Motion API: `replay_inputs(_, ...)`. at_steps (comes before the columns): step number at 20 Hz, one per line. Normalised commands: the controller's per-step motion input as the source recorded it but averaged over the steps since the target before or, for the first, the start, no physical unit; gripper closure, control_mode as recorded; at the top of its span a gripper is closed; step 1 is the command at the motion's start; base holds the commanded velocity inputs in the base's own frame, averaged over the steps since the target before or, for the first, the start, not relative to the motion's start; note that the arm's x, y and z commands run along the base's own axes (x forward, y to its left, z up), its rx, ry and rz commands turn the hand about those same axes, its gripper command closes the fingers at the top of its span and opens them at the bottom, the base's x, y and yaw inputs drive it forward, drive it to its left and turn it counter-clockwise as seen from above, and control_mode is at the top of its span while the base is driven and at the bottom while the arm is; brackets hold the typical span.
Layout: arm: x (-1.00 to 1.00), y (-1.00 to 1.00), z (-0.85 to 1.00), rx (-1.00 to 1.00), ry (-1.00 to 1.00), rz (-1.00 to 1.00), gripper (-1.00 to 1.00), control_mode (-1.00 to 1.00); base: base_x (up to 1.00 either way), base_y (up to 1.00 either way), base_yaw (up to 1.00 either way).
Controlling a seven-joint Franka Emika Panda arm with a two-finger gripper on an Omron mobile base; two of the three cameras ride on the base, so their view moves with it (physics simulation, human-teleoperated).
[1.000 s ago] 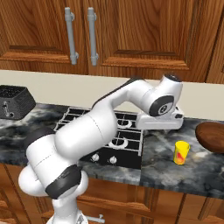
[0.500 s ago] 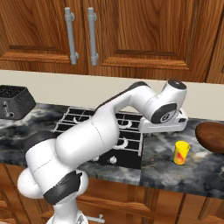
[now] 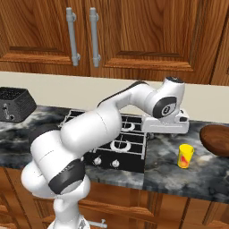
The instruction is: Pick the cup and bowl from the counter and place them on the counter next to the sink.
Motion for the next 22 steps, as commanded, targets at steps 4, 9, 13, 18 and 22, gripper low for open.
replay_inputs(4, 0.00, -0.29, -0.26, 0.05, -0.04, -0.19, -1.00, -1.00, 0.00, 0.00, 0.00)
replay_inputs(9, 0.06, -0.10, -0.23, 0.03, -0.02, -0.23, -1.00, -1.00, 0.00, 0.00, 0.00)
replay_inputs(13, 0.09, 0.00, 0.00, 0.00, 0.04, -0.10, -1.00, -1.00, 0.00, 0.00, 0.00)
replay_inputs(18, 0.37, 0.00, 0.00, 0.00, 0.05, 0.02, -1.00, -1.00, 0.00, 0.00, 0.00)
replay_inputs(22, 0.49, 0.00, -0.13, 0.00, 0.06, 0.03, -1.00, -1.00, 0.00, 0.00, 0.00)
